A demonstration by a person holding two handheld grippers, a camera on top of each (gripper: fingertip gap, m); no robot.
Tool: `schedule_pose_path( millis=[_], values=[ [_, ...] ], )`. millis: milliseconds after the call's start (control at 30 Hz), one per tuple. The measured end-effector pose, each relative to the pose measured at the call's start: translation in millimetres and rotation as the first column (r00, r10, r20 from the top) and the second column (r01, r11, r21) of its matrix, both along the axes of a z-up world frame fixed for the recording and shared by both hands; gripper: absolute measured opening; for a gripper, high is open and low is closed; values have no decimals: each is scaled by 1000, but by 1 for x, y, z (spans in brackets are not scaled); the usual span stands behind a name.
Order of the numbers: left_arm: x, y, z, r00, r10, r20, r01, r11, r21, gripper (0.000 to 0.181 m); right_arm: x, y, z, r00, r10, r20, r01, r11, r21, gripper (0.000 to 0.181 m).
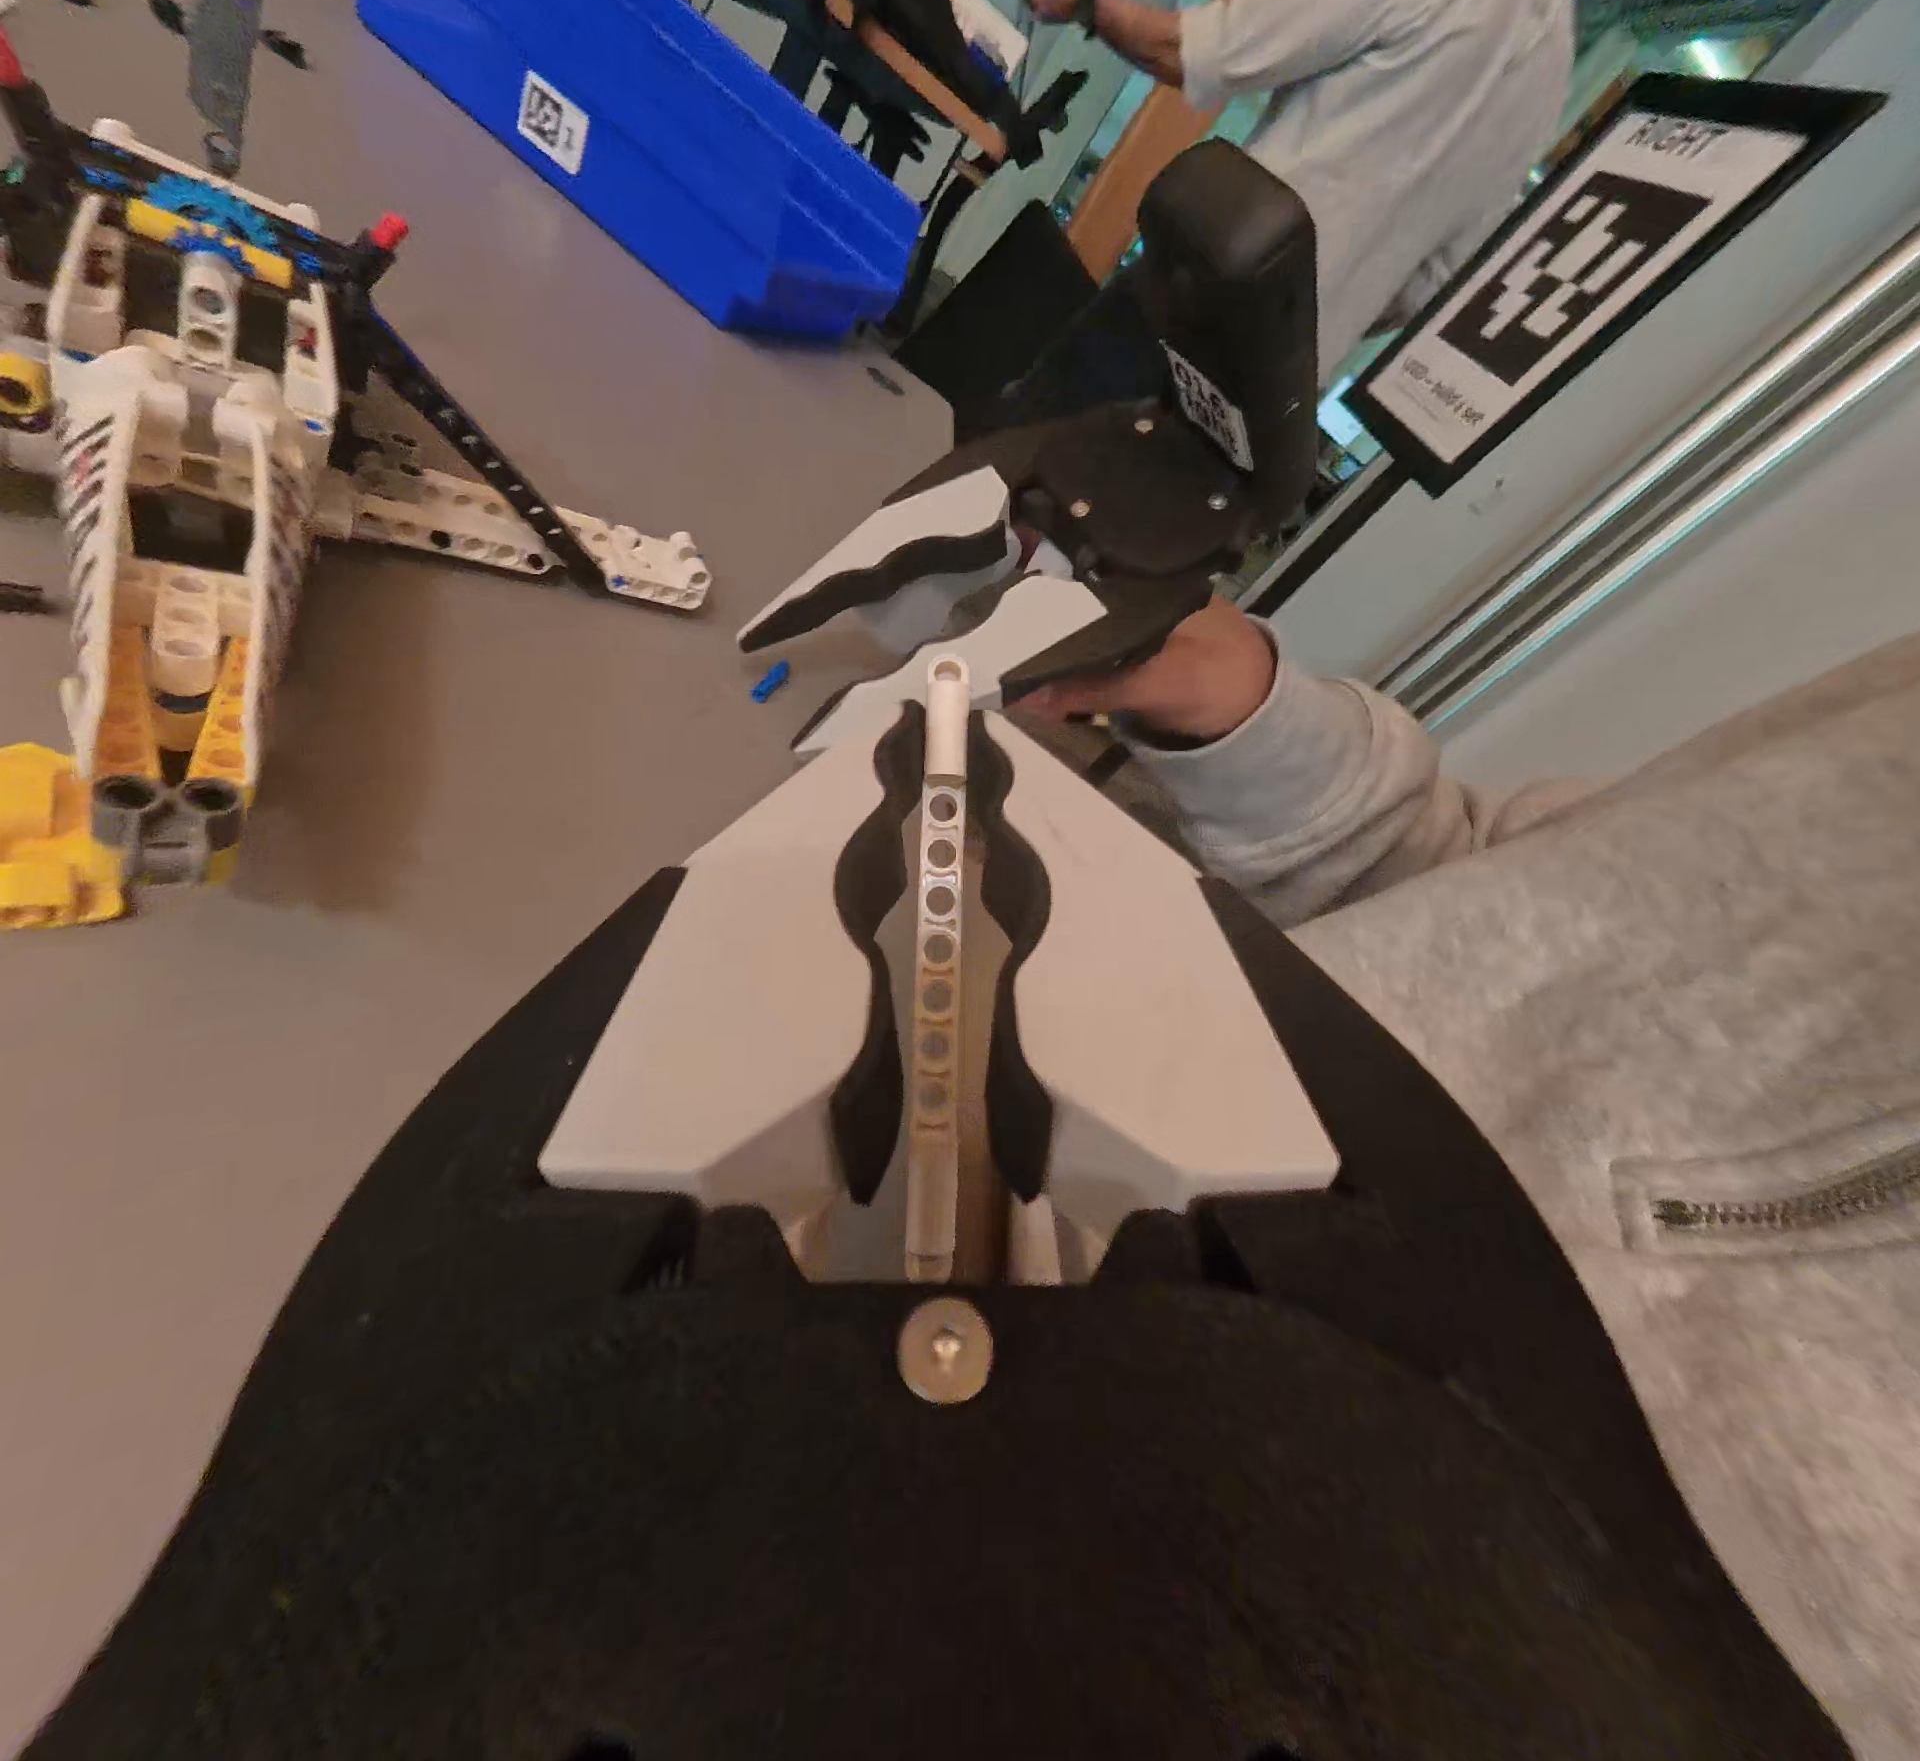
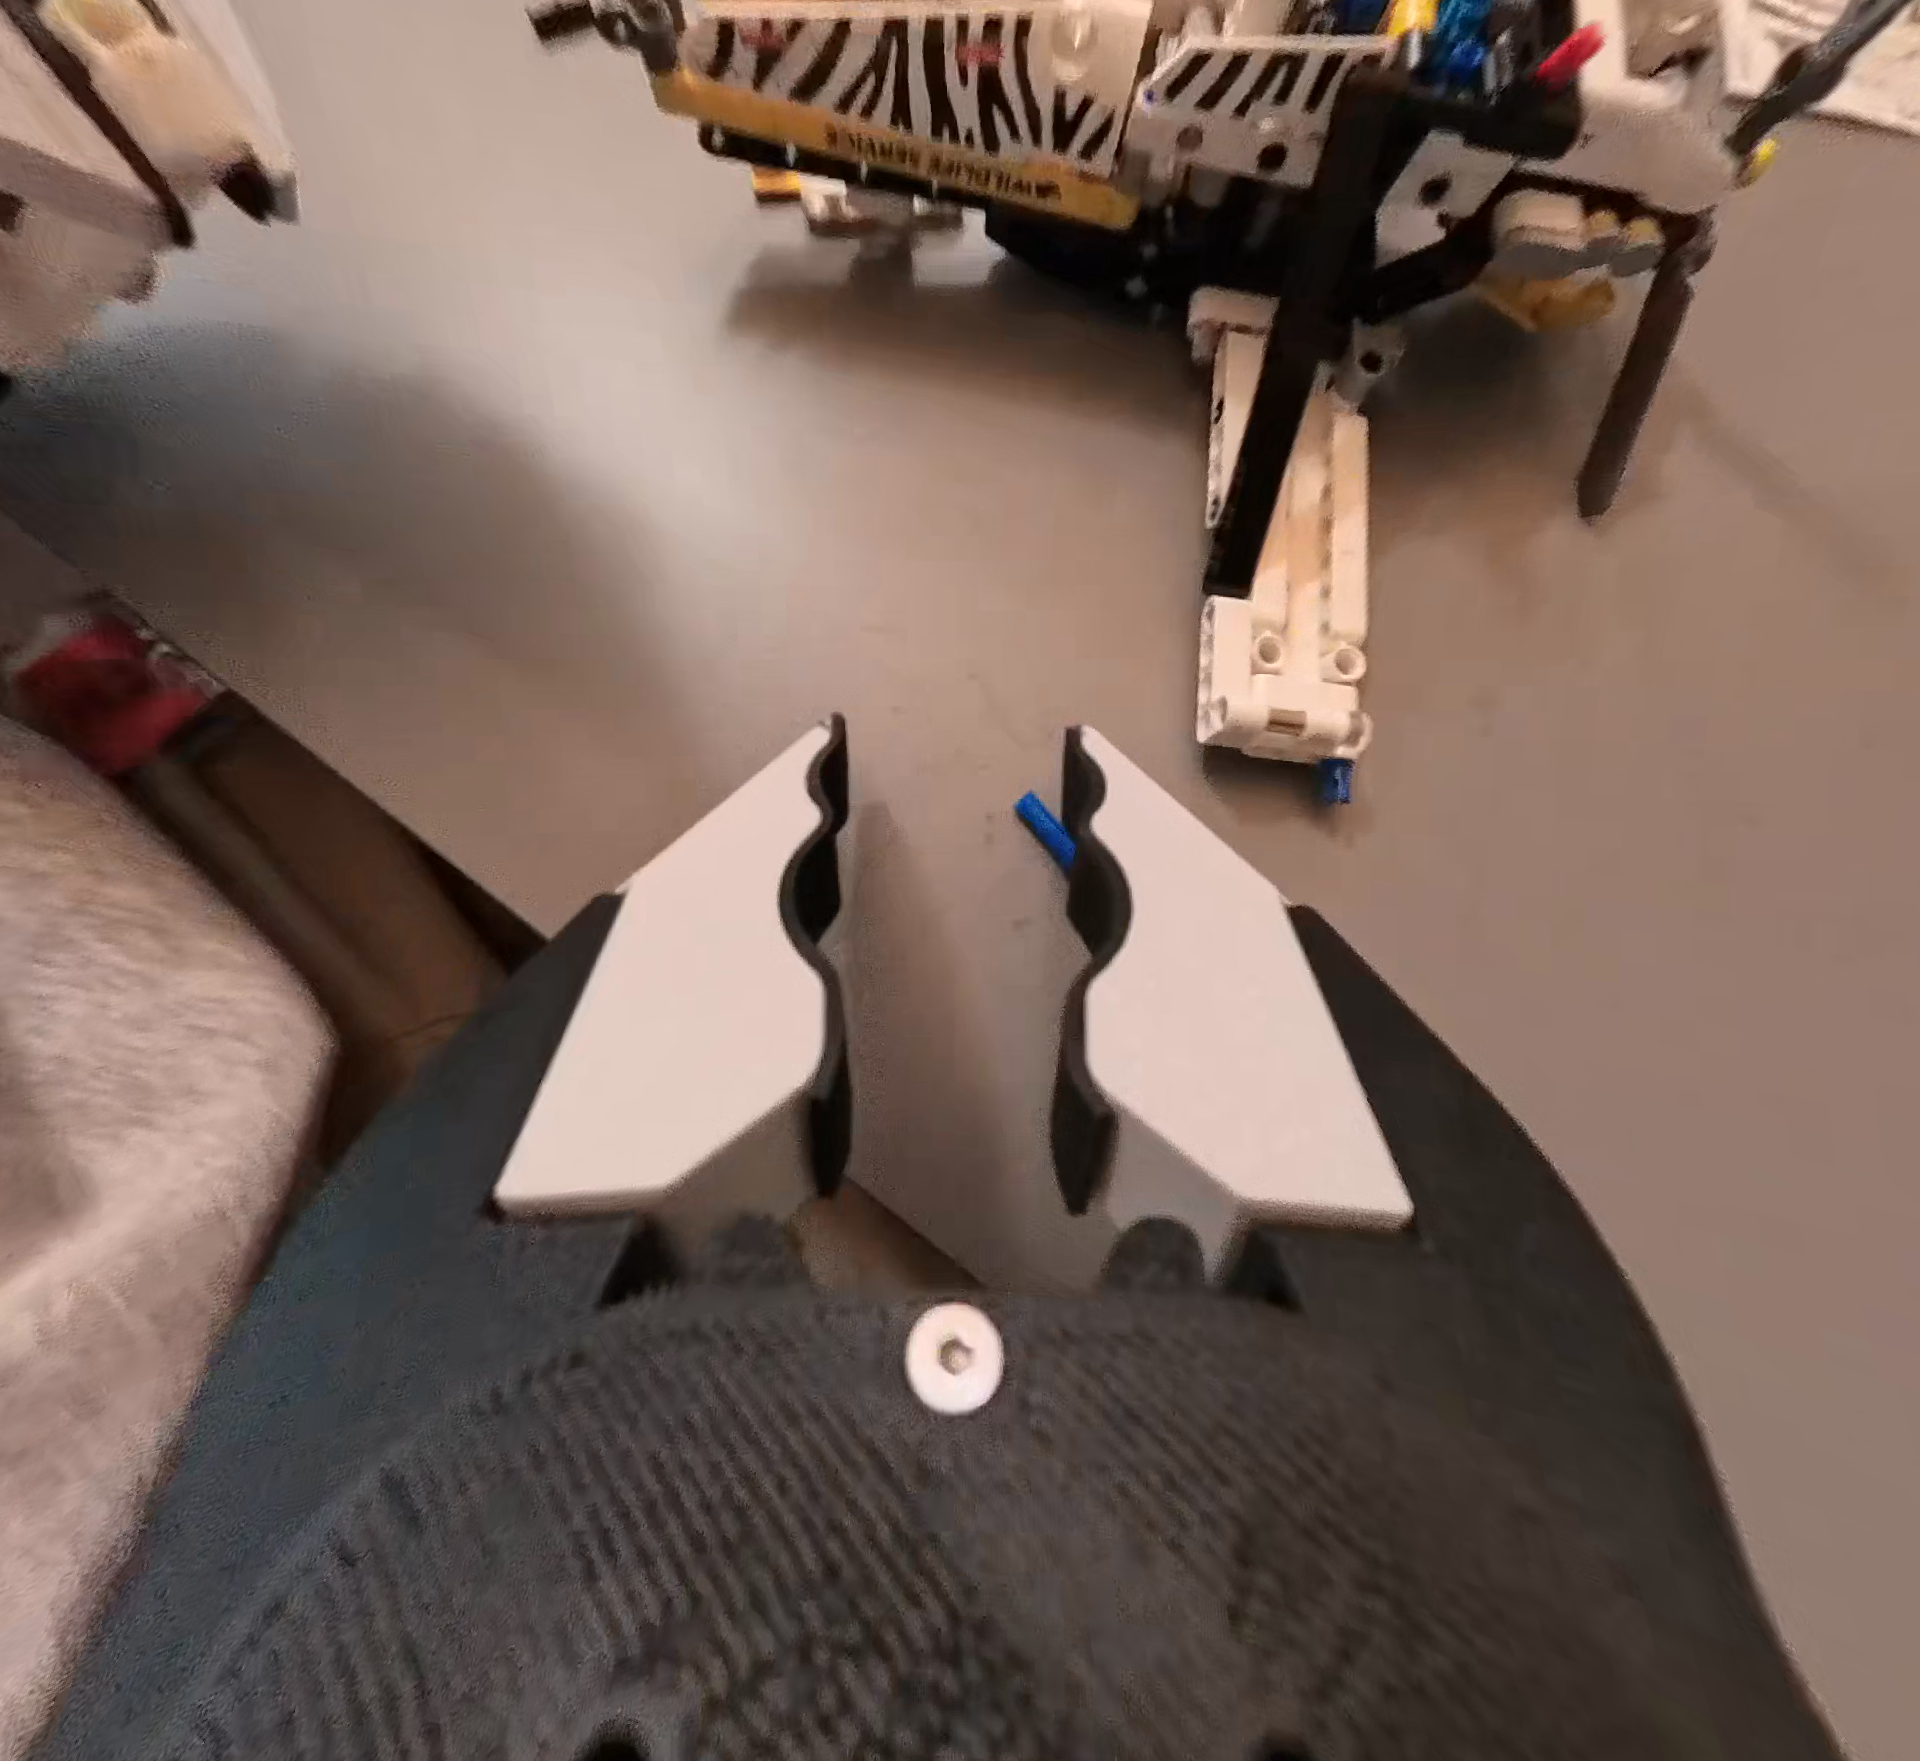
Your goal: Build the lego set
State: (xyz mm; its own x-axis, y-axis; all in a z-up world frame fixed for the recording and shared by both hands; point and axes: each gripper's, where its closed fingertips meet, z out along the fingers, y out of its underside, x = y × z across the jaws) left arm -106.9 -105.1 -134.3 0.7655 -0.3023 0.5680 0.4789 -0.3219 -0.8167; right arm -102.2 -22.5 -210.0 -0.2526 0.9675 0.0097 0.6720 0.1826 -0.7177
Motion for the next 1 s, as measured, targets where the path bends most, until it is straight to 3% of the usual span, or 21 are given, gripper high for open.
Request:
schedule_pose_path(
  millis=[167, 367, 500, 700, 867, 933, 1000],
  values=[
    [-9, -4, 1, 999, 36, -4, -36, 999, 13, 7, 5, -6, -13, 995, 11, 99, -10, 1000, -15, 44],
    [-12, -4, -1, 999, 34, 19, -35, 998, 45, 7, 41, -7, -13, 986, 32, 162, -34, 999, 14, 36],
    [-11, -2, -5, 999, 24, 37, -25, 999, 44, 6, 54, 6, -2, 995, -23, 94, 21, 999, 25, 35],
    [-5, 1, -7, 999, -5, 41, 3, 999, 35, 6, 30, 23, 0, 990, -141, 8, 141, 988, -59, 34],
    [0, 2, -16, 998, -9, -61, 7, 1000, -27, 6, 19, 22, -13, 990, -138, 10, 138, 990, -18, 19],
    [2, 2, -26, 991, -37, -132, 23, 994, -103, 7, 17, 17, -14, 994, -111, 3, 111, 994, -25, 3],
    [0, 0, -41, 973, -68, -222, 22, 979, -204, 7, 15, 16, -14, 994, -105, -19, 105, 994, -28, 3]
  ],
)
